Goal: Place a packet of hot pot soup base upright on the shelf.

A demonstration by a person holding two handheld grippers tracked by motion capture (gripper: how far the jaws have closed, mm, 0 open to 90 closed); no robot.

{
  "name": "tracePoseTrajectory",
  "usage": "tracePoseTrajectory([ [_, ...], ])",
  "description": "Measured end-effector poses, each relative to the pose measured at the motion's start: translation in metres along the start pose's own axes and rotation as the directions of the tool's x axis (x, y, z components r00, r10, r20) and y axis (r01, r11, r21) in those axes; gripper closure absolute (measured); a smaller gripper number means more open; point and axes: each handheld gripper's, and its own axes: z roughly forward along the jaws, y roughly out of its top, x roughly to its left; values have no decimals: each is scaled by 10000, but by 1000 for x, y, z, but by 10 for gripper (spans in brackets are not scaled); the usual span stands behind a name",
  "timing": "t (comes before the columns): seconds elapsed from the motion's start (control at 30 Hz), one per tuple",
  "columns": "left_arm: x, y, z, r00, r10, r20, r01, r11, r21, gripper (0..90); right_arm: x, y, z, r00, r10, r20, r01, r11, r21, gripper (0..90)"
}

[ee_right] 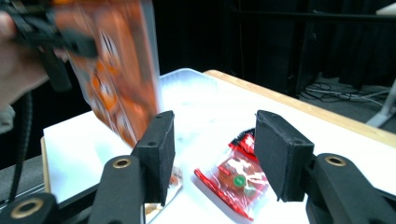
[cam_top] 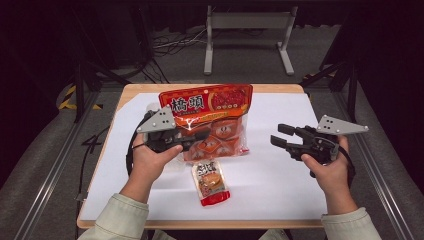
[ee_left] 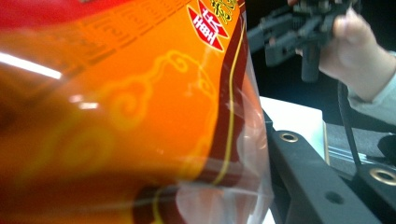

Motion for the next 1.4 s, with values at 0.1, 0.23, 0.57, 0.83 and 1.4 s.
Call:
tracePoseTrajectory([
  [0.1, 4, 6, -4, 10000, -23, -70, 23, 10000, -7, 715, -3, -10, 0, 9998, 68, 188, -69, 10000, 61, 458],
  [0.23, 11, 11, -6, 9996, -23, -273, 23, 10000, -21, 715, -8, -24, 6, 9992, 35, 402, -48, 9995, 328, 454],
  [0.57, 28, 13, -5, 9967, -160, -795, 165, 9998, 57, 715, -15, -37, 13, 9982, 105, 594, -144, 9978, 650, 451],
  [0.83, 40, 7, -8, 9898, -445, -1357, 470, 9988, 154, 715, -19, -39, 11, 9983, 359, 462, -377, 9986, 382, 420],
  [1.4, 84, -19, -28, 9434, -835, -3210, 710, 9962, -504, 714, -24, -45, 12, 9971, 636, 409, -649, 9974, 301, 405],
])
